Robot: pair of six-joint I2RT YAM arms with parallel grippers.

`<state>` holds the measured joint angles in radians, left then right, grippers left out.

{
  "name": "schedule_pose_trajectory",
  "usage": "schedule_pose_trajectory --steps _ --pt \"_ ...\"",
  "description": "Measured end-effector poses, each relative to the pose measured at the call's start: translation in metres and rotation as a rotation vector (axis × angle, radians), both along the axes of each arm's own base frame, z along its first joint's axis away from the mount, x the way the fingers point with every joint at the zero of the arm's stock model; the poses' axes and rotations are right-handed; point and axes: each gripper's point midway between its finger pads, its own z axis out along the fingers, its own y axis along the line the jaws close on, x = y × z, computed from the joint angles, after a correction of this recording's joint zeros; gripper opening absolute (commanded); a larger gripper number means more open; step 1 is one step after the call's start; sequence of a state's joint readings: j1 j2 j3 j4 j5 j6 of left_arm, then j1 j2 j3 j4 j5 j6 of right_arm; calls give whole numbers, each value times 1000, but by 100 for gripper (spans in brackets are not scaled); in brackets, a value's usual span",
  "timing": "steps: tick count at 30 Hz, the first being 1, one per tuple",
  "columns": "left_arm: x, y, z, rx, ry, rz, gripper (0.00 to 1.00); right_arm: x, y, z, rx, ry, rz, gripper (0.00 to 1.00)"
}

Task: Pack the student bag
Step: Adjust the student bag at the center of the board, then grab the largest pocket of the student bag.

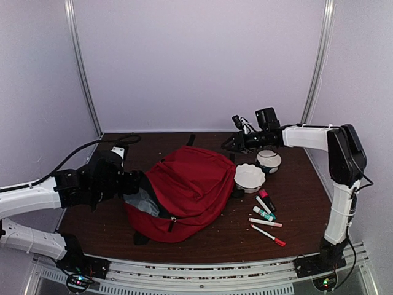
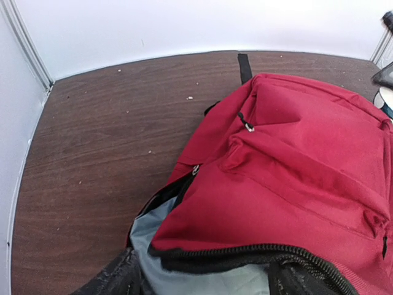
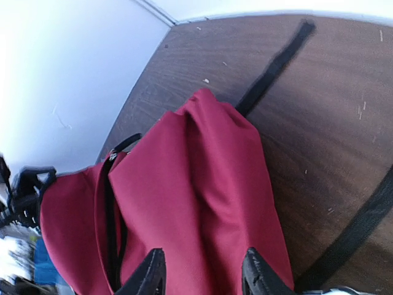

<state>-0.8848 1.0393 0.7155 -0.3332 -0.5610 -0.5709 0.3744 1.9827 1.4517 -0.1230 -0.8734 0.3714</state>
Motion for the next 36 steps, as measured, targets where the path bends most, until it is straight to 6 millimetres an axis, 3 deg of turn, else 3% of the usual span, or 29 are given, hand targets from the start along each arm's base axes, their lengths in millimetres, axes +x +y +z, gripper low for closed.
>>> schedule_pose_trajectory --steps 2,6,8,10,13,16,19,22,27,30,36 --pt "-8 8 5 -10 16 -2 70 -10 -4 26 -24 -97 37 43" --pt "-36 28 5 -51 90 -5 60 -47 -10 83 -83 -363 178 40" --pt "-53 39 2 -66 143 -18 57 -71 -6 93 -124 -472 287 40" --pt "-68 44 3 -79 181 -43 56 -102 5 88 -170 -553 432 41" --pt "-92 37 17 -108 203 -136 56 -154 26 63 -217 -627 670 43" --pt "-121 5 39 -128 174 -331 56 -216 41 27 -235 -647 900 46" --pt "-153 -37 43 -99 163 -528 56 -257 49 5 -245 -658 1039 48" --pt "-175 -72 23 4 175 -638 55 -273 58 1 -254 -684 1093 48" --pt "-199 -116 -16 117 174 -727 55 -271 76 -3 -254 -685 1114 50" --pt "-202 -125 -31 106 145 -729 58 -271 83 -15 -244 -655 1130 52" --pt "-189 -124 -58 90 58 -679 57 -285 95 -35 -231 -591 1168 51"
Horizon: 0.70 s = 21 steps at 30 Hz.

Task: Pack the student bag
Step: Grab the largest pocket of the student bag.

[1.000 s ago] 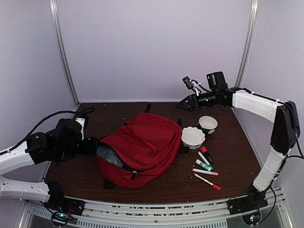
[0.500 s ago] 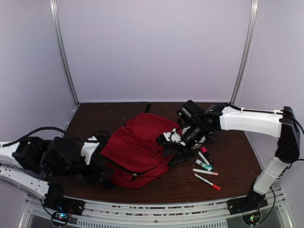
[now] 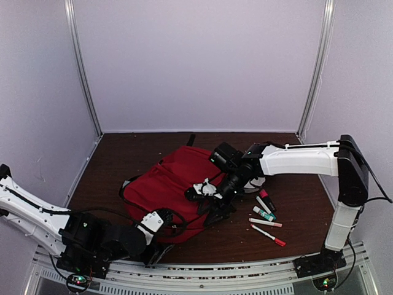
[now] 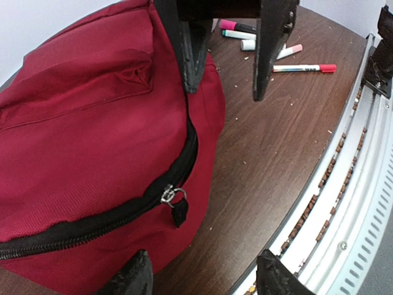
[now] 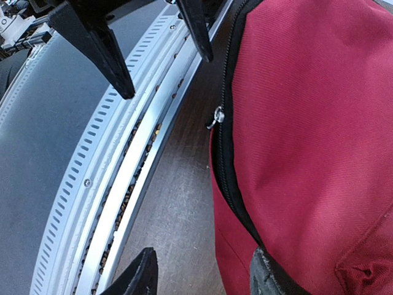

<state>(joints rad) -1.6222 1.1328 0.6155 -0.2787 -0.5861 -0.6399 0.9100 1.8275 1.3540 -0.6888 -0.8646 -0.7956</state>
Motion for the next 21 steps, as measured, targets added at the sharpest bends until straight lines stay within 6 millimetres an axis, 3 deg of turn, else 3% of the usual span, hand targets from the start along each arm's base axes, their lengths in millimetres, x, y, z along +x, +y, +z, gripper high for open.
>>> schedule_pose_trajectory --steps 6,11,21 --pt "8 3 -15 -54 -19 33 49 -6 7 1 5 42 2 50" --pt "20 12 -17 -112 -4 68 53 -4 6 2 7 57 -10 50" --pt "22 5 -37 -136 51 29 51 13 -3 9 30 125 -64 49"
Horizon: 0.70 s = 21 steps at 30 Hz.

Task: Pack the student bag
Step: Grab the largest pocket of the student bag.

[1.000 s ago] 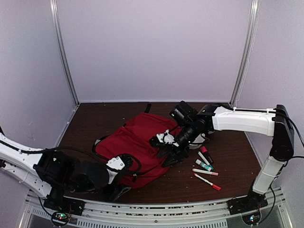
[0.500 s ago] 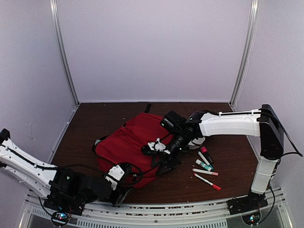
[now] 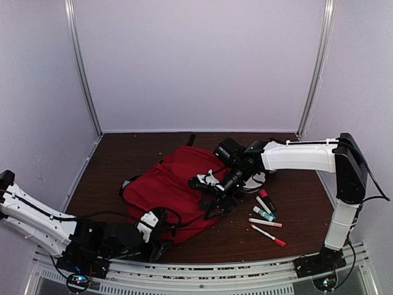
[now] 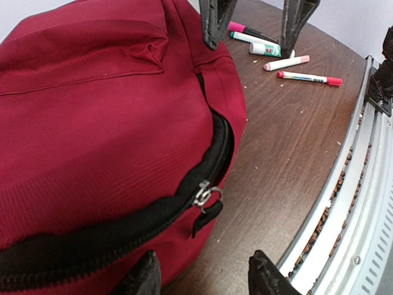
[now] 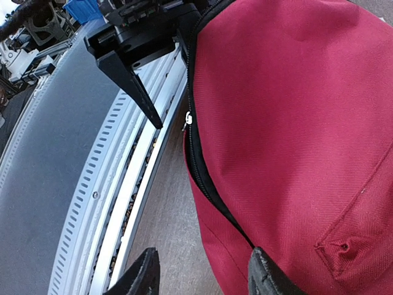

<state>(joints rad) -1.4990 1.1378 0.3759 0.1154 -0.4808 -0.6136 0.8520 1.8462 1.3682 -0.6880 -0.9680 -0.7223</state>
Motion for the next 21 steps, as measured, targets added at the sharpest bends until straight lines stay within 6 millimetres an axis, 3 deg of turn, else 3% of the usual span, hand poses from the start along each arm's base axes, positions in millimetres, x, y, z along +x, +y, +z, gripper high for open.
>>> schedule_pose_trajectory --steps 7,11,15,21 --pt "14 -1 -14 38 11 11 44 1 -3 2 5 31 -6 49" --pt "20 -5 -13 27 5 -9 39 2 -5 2 6 48 -10 49" --pt "18 -19 -9 0 -13 -78 35 9 -10 0 2 61 -30 49" --pt "9 -42 -20 39 -10 -182 26 15 -15 -1 -3 68 -46 48"
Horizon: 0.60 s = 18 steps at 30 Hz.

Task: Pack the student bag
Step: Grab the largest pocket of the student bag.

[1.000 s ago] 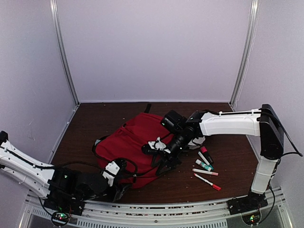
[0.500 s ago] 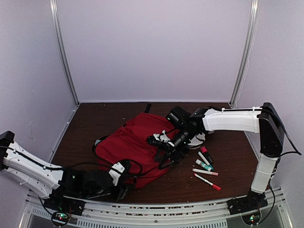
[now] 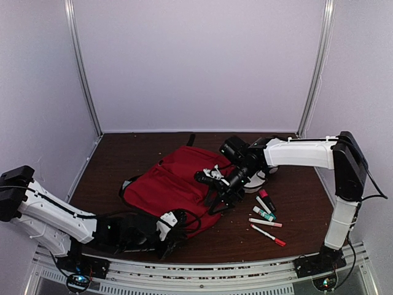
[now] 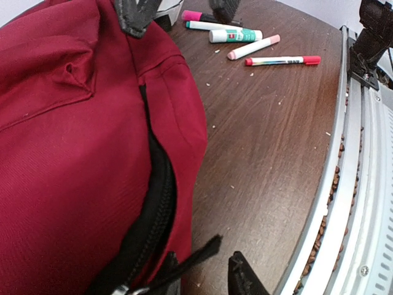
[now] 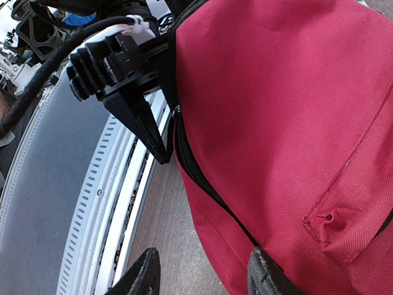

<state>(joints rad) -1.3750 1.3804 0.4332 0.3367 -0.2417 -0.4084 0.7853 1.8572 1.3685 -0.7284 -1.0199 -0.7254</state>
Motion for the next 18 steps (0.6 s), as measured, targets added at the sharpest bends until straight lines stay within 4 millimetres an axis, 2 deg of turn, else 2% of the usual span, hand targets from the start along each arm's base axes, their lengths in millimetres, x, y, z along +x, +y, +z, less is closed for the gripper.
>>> schedule_pose_trajectory --steps 3,7,8,10,11,14,18 --pt "1 -6 1 -1 -7 -7 22 0 -1 0 0 2 -1 48" --pt "5 -5 2 -1 -15 12 19 0 -1 0 0 5 2 48" --pt "6 -4 2 -1 -17 24 22 -1 -1 0 0 6 2 48" --pt "10 -1 4 -4 -18 52 41 -1 -1 0 -1 6 2 48" --pt "13 0 5 -8 -17 70 45 -1 -1 0 -1 6 2 48" --pt "22 8 5 -8 -8 139 48 -1 -1 0 0 7 2 48" --pt "28 15 3 -15 15 199 45 -1 -1 1 3 11 4 48"
